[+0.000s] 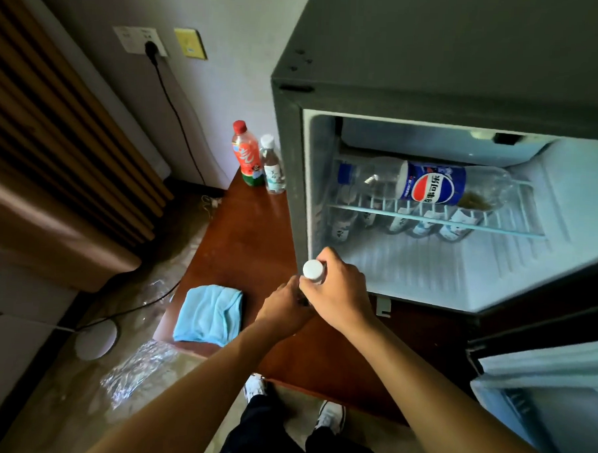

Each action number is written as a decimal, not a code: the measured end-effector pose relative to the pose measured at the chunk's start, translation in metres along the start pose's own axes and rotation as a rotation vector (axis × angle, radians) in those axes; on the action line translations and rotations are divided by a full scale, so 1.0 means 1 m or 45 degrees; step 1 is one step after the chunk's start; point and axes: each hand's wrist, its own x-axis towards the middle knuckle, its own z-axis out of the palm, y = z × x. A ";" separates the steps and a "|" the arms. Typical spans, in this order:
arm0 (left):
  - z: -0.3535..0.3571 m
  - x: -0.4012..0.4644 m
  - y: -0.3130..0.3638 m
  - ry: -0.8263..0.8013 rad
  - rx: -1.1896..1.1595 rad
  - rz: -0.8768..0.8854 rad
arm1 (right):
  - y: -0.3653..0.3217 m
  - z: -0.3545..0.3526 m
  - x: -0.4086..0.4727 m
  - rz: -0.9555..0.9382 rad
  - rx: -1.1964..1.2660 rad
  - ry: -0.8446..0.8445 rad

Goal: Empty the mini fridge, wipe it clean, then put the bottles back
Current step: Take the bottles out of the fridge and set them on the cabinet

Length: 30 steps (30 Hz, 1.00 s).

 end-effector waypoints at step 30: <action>-0.162 0.078 -0.085 -0.006 -0.036 0.158 | -0.129 0.092 0.097 0.020 0.139 0.189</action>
